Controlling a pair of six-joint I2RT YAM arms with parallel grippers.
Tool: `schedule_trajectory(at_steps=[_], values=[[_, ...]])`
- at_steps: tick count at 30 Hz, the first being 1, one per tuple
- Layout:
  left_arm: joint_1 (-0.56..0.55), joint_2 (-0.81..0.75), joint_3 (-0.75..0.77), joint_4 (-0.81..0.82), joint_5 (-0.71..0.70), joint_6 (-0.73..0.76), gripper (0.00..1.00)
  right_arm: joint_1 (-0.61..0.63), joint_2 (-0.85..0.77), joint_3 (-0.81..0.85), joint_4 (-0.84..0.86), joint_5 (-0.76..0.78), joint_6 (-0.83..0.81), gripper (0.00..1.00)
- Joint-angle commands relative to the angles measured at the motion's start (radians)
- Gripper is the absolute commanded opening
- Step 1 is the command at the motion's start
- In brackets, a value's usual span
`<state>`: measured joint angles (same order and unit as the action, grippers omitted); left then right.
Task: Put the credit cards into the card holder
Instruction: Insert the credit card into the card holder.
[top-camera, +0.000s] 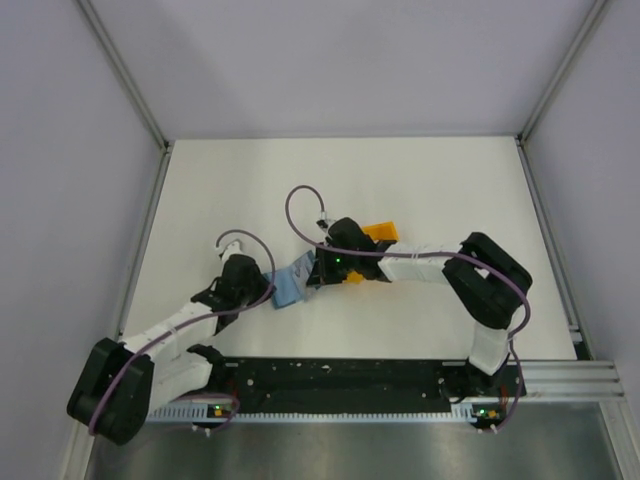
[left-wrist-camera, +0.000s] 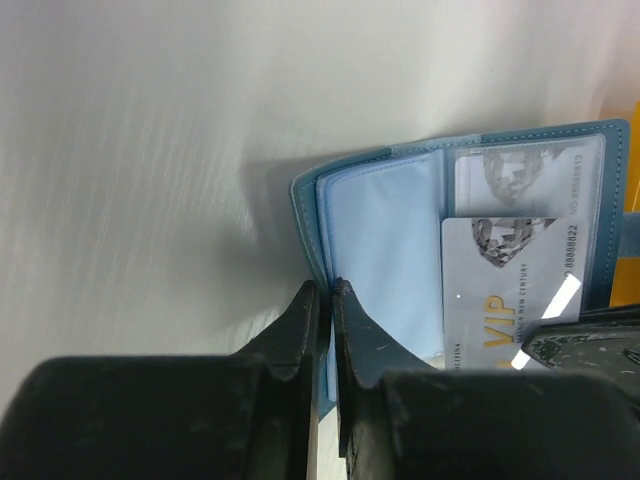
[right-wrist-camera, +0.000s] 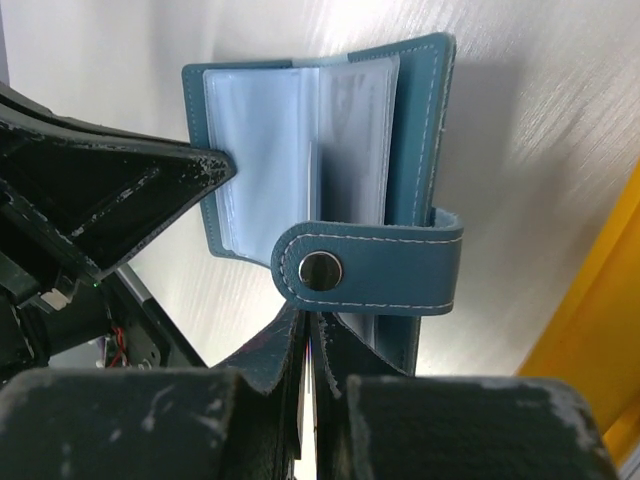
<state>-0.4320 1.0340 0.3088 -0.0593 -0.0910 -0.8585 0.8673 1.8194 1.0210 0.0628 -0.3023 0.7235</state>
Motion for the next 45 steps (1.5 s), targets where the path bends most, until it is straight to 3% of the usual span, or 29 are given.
schedule_trajectory(at_steps=[1, 10, 15, 30, 35, 41, 45], values=[[0.006, 0.05, 0.018, 0.033, 0.007, 0.044, 0.09, -0.004, 0.023, -0.009, 0.055, -0.034, 0.016, 0.0], [0.012, 0.121, 0.056, 0.032, 0.014, 0.105, 0.13, -0.03, 0.024, -0.004, 0.071, -0.057, 0.03, 0.0], [0.013, 0.149, 0.078, 0.003, 0.033, 0.131, 0.0, -0.054, 0.0, 0.016, 0.028, -0.041, 0.007, 0.0], [0.013, 0.179, 0.095, -0.004, 0.059, 0.136, 0.01, -0.09, 0.063, 0.1, -0.017, -0.055, -0.024, 0.0], [0.013, 0.172, 0.087, 0.006, 0.06, 0.13, 0.09, -0.09, 0.083, 0.09, 0.014, -0.107, -0.016, 0.0], [0.013, 0.15, 0.073, 0.012, 0.053, 0.113, 0.3, -0.09, 0.089, 0.074, 0.051, -0.129, 0.014, 0.0], [0.015, 0.135, 0.07, 0.004, 0.042, 0.111, 0.36, -0.088, 0.086, 0.076, 0.06, -0.136, 0.02, 0.0]])
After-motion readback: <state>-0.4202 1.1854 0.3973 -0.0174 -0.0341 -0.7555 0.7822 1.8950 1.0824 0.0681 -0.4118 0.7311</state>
